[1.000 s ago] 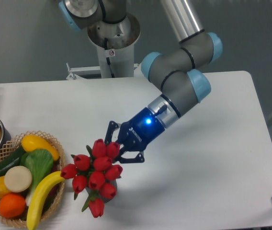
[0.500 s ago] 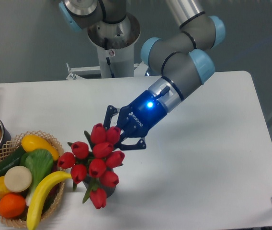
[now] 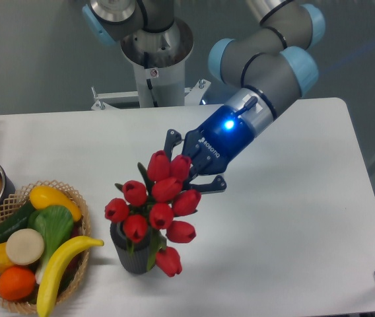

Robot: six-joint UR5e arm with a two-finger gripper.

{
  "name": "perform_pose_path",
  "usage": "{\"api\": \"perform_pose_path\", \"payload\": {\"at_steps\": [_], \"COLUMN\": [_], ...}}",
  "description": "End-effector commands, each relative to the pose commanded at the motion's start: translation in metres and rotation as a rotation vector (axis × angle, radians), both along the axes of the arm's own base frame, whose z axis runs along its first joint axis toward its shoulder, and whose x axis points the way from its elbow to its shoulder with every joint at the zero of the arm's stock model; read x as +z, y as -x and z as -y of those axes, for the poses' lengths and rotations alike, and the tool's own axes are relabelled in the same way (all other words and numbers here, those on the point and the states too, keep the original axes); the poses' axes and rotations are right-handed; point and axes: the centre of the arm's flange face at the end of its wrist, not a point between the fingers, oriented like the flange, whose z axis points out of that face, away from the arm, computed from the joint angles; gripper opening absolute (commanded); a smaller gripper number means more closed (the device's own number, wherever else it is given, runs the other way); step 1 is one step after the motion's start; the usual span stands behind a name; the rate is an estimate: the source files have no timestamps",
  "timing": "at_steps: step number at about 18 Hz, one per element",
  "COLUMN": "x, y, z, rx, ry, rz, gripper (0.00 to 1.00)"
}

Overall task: Pick up the flowers from the vase
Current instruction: 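Lift the gripped tulips up and out of the grey vase, then carry the tulips away from the vase and hold them beside the table edge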

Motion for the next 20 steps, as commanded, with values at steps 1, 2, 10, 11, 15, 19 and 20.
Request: {"api": "perform_pose_path", "payload": {"at_steps": [1, 2, 10, 11, 15, 19, 20], "x": [0.003, 0.005, 0.041, 0.05, 0.059, 0.033, 0.025], "y": [-0.001, -0.002, -0.003, 0.001, 0.05, 0.091, 0.098], "z": [0.0, 0.0, -0.002, -0.001, 0.031, 0.052, 0.053], "rx": [-0.005, -0.013, -0.032, -0.024, 0.07, 0.19, 0.212], "ry": [-0.011, -0.022, -0.068, -0.066, -0.067, 0.066, 0.118], "rz": [0.004, 0.013, 0.011, 0.011, -0.052, -0.281, -0.326], "gripper": [0.0, 0.0, 0.0, 0.0, 0.0, 0.0, 0.0]}}
